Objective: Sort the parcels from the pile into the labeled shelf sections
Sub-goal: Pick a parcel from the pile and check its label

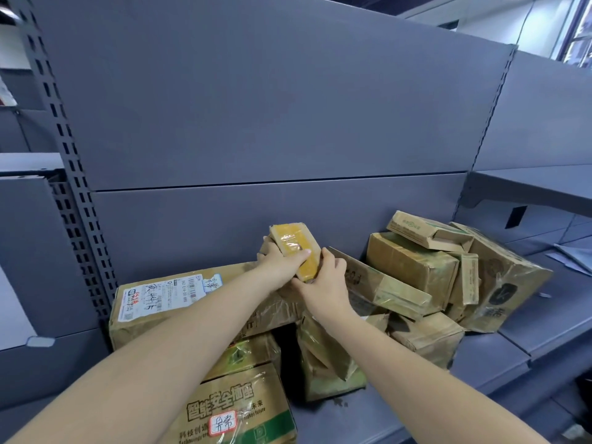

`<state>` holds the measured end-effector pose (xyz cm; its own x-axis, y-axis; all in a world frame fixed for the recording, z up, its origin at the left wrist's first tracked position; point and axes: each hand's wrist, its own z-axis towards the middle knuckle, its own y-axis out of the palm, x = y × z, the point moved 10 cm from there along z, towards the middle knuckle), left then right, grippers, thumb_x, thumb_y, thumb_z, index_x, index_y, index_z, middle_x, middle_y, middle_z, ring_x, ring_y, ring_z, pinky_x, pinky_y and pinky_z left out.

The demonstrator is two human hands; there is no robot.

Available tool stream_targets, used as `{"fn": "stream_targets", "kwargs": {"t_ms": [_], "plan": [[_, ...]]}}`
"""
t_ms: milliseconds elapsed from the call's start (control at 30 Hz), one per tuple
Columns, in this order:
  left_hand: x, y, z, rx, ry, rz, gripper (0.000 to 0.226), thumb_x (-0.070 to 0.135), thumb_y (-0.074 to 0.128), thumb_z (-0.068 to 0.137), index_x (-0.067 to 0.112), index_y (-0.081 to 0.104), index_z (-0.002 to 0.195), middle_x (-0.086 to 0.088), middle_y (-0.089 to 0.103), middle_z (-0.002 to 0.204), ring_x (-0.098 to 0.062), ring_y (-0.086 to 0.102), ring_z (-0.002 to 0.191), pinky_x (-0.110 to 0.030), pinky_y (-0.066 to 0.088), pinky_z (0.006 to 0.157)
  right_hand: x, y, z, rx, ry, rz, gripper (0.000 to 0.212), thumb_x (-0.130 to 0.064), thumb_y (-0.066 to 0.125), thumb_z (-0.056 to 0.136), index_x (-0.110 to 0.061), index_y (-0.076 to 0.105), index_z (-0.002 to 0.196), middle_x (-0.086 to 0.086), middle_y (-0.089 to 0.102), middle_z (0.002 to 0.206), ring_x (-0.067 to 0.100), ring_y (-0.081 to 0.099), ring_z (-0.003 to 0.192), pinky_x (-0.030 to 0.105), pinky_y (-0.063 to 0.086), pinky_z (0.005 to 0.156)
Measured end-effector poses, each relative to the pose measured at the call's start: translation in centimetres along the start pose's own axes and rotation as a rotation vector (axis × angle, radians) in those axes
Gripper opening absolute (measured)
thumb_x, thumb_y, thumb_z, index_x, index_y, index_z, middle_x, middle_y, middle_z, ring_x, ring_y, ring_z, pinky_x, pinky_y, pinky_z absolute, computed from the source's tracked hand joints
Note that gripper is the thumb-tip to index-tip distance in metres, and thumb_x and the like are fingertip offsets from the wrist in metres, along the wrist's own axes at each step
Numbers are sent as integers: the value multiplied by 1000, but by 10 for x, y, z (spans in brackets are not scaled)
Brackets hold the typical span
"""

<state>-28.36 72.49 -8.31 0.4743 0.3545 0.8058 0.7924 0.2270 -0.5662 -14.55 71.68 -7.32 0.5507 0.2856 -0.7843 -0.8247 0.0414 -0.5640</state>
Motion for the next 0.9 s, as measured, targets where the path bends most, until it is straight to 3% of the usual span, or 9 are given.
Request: {"fn": "stream_targets", "kwargs": {"t_ms": [67, 200, 367, 500, 700, 800, 900], "plan": [[-1, 2, 2, 2, 8, -102, 117, 65, 64, 74, 23, -11, 153, -3, 25, 157, -31, 35, 138, -46, 33, 111, -6, 0, -3, 13, -37, -16, 91, -37, 78, 75, -12, 27, 145, 4, 33, 124, 28, 47, 118, 43, 42, 99], [-1, 1, 4, 15, 23, -193, 98, 49, 72, 78, 23, 12, 151, -4, 52, 135, -26, 56, 114, -40, 47, 98, -11, -1, -6, 50, -77, 36, 84, -33, 83, 70, -14, 34, 135, -1, 33, 117, 25, 46, 114, 38, 43, 94], [-3, 0, -2, 8, -4, -169, 91, 63, 66, 58, 21, 44, 136, -1, 63, 114, -23, 62, 101, -42, 52, 92, -17, -2, -9, 86, -114, -54, 92, -35, 81, 74, -13, 26, 145, 5, 35, 133, 24, 41, 124, 38, 42, 99], [-7, -8, -3, 79, -72, -240, 88, 65, 68, 72, 14, 31, 134, -6, 55, 123, -27, 55, 111, -43, 48, 95, -24, 2, -12, 53, -186, -152, 100, -35, 79, 76, -15, 16, 151, 3, 32, 139, 20, 38, 128, 36, 44, 98], [-17, -18, -3, 111, -155, -413, 120, 63, 75, 65, 15, 5, 149, -11, 47, 133, -31, 51, 119, -49, 45, 101, -38, 13, -22, -51, -288, 11, 88, -32, 78, 72, -24, 30, 146, -4, 44, 129, 12, 42, 120, 30, 43, 97], [-21, -23, -4, 132, -165, -429, 106, 52, 68, 72, 11, 9, 149, -11, 50, 128, -31, 52, 114, -47, 46, 99, -40, 9, -26, -60, -300, 64, 66, -21, 71, 76, -20, 43, 136, -7, 49, 118, 13, 49, 112, 30, 43, 96], [-19, -26, -7, 98, -125, -453, 89, 50, 64, 72, 10, 25, 141, -8, 55, 117, -28, 56, 107, -41, 48, 93, -34, 1, -25, -58, -218, 113, 38, -13, 53, 87, -19, 56, 124, -7, 58, 113, 12, 53, 108, 31, 43, 95]]}}
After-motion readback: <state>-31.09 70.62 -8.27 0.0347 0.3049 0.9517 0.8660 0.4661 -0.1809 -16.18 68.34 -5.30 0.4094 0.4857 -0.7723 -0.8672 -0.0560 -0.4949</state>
